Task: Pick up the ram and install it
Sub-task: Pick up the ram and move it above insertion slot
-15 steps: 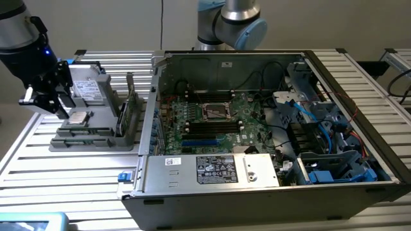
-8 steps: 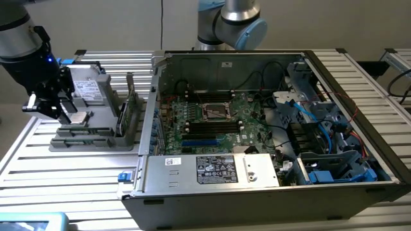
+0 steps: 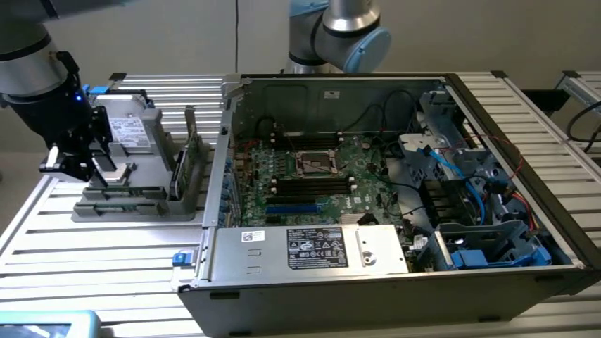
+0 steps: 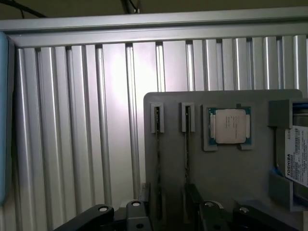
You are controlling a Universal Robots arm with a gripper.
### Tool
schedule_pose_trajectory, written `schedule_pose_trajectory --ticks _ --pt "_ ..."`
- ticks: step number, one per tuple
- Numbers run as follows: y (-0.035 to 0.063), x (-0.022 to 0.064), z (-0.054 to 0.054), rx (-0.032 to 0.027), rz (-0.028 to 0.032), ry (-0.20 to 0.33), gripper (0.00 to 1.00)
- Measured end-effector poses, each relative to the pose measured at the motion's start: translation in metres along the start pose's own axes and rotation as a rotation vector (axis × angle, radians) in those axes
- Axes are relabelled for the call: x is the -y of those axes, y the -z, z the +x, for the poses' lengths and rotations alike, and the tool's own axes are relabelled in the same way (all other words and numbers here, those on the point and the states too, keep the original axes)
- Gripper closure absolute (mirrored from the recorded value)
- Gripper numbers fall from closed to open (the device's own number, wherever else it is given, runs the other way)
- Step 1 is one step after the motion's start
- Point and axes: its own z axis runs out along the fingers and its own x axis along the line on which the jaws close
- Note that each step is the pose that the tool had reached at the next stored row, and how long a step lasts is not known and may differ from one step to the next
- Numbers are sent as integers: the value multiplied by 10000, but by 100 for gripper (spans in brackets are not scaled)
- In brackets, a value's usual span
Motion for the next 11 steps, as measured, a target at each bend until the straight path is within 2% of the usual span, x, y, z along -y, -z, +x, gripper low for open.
schedule_pose_trajectory --ticks 11 --pt "-192 -2 12 1 -1 4 58"
